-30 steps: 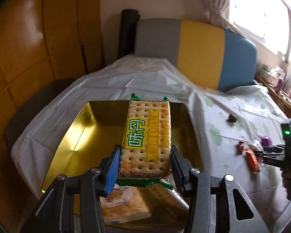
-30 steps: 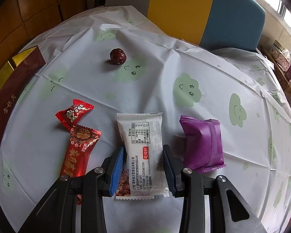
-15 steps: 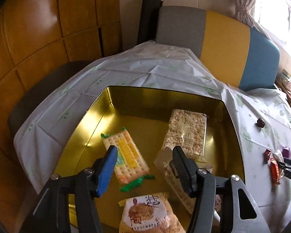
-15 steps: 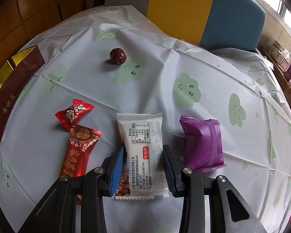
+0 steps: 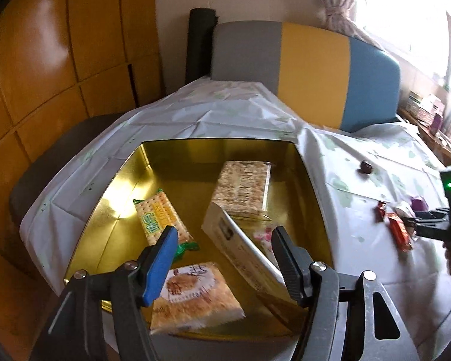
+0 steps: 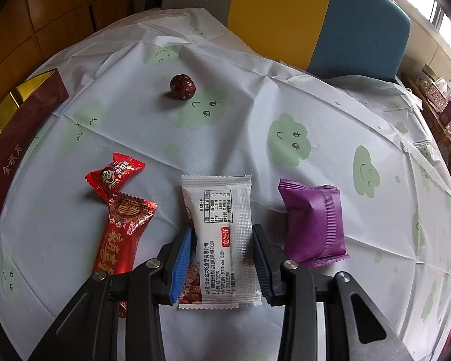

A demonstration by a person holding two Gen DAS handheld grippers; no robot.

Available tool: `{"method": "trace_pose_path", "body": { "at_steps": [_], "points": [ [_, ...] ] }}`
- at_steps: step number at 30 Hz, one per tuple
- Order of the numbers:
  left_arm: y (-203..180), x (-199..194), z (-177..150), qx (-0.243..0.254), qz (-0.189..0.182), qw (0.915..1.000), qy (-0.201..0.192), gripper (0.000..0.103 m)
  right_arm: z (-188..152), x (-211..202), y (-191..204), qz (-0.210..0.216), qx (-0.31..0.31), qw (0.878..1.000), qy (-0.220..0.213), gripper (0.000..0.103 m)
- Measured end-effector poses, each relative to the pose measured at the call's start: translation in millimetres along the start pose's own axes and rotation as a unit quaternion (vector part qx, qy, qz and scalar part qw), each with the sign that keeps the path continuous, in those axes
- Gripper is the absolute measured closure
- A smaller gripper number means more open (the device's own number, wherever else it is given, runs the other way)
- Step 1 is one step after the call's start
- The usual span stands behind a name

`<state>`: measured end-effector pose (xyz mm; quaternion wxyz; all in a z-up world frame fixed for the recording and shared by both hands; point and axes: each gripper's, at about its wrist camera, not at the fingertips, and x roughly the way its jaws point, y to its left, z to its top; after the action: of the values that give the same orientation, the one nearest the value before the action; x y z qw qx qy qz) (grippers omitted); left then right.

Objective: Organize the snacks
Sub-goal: 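Carry the white sachet with the right gripper toward the gold tray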

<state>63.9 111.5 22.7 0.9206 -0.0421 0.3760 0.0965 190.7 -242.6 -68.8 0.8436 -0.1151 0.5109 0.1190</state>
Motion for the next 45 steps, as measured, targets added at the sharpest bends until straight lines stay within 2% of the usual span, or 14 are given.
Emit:
{"method": "trace_pose_path", "body": {
  "at_steps": [18, 28, 32, 37, 42, 45],
  "points": [
    [2, -20, -16, 0.000, -0.022, 0.9998, -0.003, 0.037, -6, -2, -3, -0.004, 0.015, 1.000, -0.007, 0.064],
    [18, -24, -17, -0.013, -0.020, 0.9997, -0.008, 0.037, -3, -4, 10, -0.041, 0.025, 0.999, 0.007, 0.066],
    [25, -24, -19, -0.024, -0.022, 0.9994, -0.008, 0.037, 3, -3, 16, -0.057, 0.046, 0.997, 0.016, 0.066],
    [31, -23, -22, -0.034, -0.025, 0.9991, -0.007, 0.037, 5, -1, 11, -0.056, 0.083, 0.995, 0.021, 0.066],
    [36, -26, -24, -0.041, -0.030, 0.9987, -0.009, 0.037, 5, -4, 14, -0.071, 0.094, 0.993, 0.025, 0.067],
    [42, -26, -24, -0.049, -0.027, 0.9984, -0.011, 0.037, 6, -16, 18, -0.082, 0.099, 0.992, 0.009, 0.067]
  ]
}}
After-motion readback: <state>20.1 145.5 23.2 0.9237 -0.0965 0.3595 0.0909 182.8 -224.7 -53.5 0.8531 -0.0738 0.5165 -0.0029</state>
